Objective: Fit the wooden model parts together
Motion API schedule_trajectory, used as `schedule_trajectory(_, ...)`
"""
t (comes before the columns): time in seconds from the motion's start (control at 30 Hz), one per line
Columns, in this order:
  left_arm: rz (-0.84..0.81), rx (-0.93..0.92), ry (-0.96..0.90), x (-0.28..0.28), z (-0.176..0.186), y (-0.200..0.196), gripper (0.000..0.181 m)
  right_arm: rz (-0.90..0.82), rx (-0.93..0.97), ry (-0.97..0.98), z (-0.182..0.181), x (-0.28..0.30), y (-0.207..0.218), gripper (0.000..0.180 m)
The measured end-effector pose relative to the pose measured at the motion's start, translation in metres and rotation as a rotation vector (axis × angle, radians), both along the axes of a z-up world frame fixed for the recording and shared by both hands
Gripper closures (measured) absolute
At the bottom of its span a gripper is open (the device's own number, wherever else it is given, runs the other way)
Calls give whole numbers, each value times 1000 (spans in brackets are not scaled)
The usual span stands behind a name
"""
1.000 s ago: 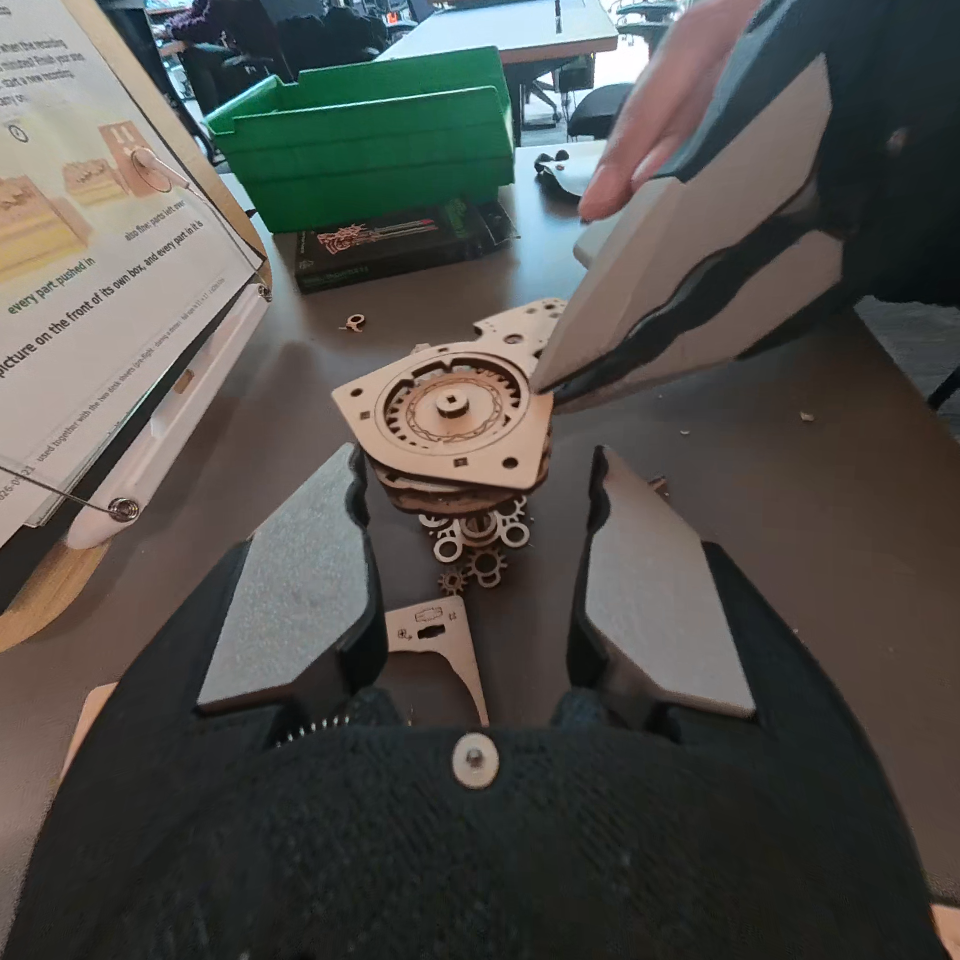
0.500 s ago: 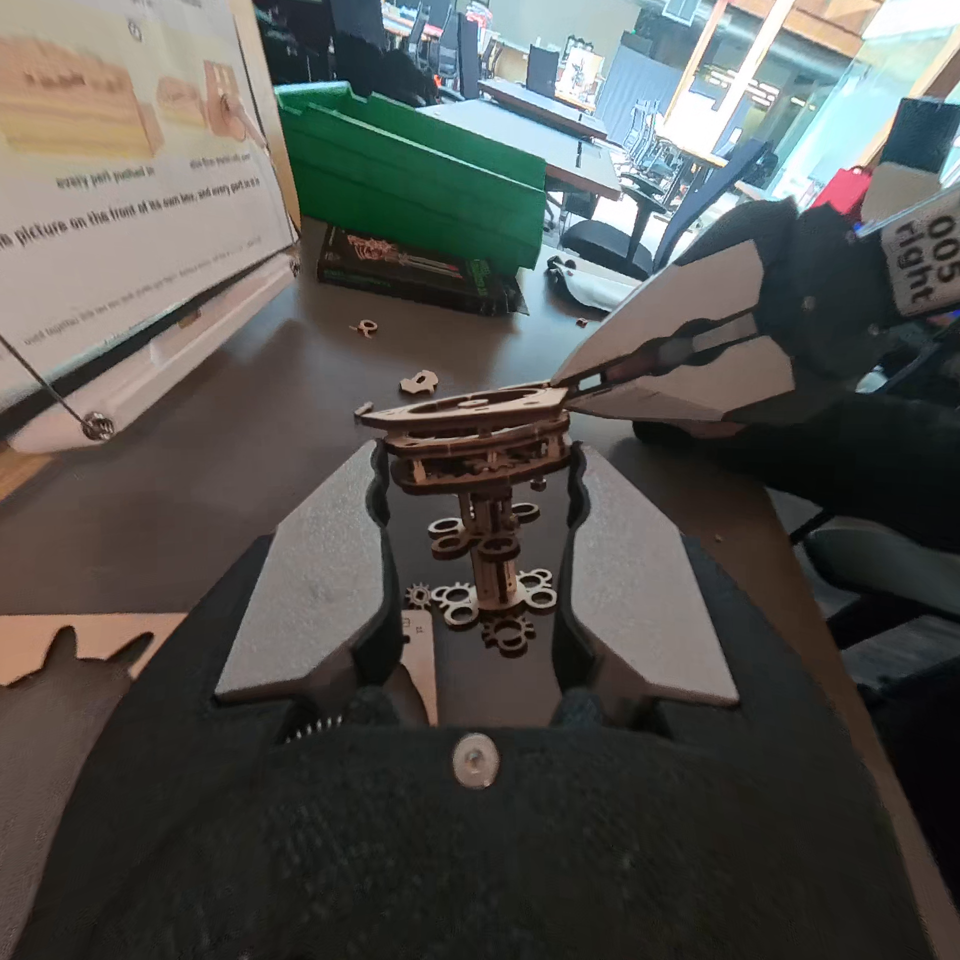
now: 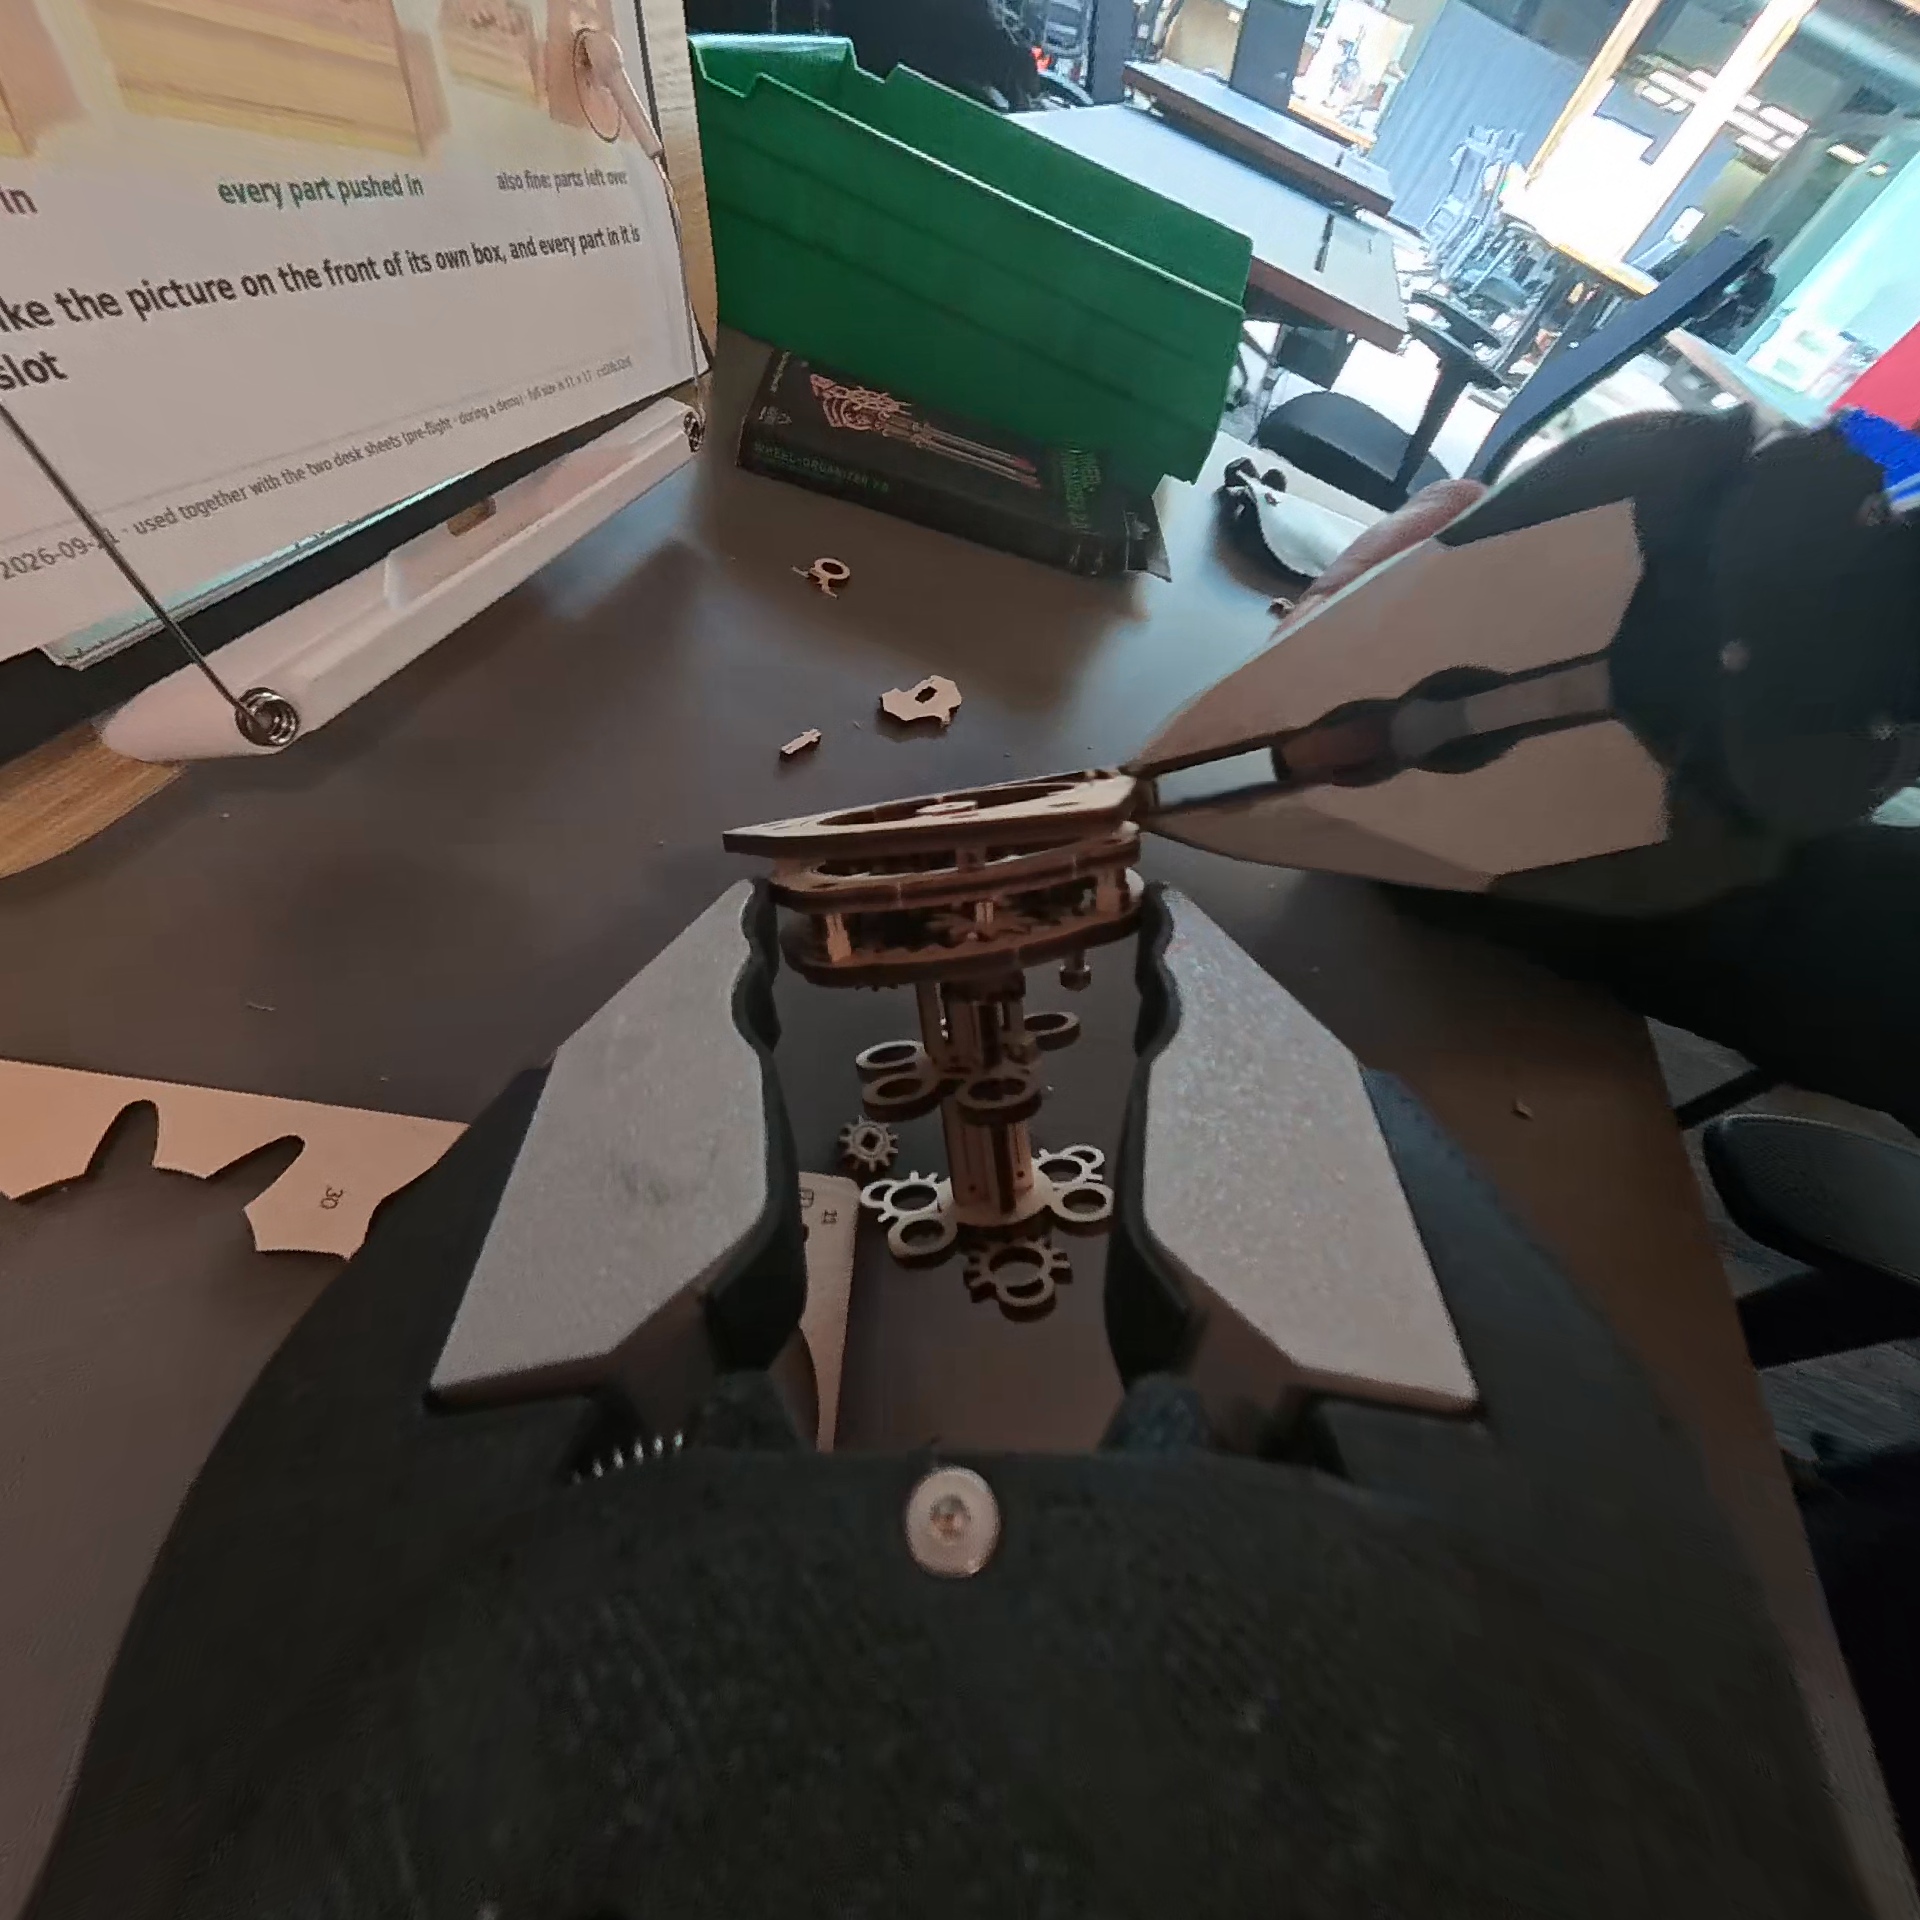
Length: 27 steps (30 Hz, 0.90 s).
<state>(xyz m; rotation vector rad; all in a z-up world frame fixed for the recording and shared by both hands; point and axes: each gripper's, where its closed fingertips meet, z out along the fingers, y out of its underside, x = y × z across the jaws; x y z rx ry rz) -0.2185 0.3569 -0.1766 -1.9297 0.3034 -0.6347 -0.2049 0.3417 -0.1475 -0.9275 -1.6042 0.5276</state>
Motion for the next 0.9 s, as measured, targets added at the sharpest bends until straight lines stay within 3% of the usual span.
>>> schedule_trajectory(0.1, 12, 40, 40, -1, 0, 1, 113, 52, -127, 70, 15, 3, -5, 174)
schedule_trajectory(0.2, 20, 70, 109, 4, 0, 0, 113, 29, -137, 59, 13, 1, -2, 164)
schedule_trajectory(0.3, 22, 97, 180, 10, -2, -1, 113, 0, -98, 34, 6, -4, -3, 163)
schedule_trajectory(0.4, 39, 98, 204, 8, -3, 0, 113, -9, -47, 9, 1, -6, -6, 178)
schedule_trajectory(0.6, 57, 97, 217, 7, -5, 0, 113, -82, 155, 3, 0, -7, -4, 180)
schedule_trajectory(0.9, 71, 142, 181, 5, 3, 0, 114, -152, 206, 32, 8, -6, 0, 180)
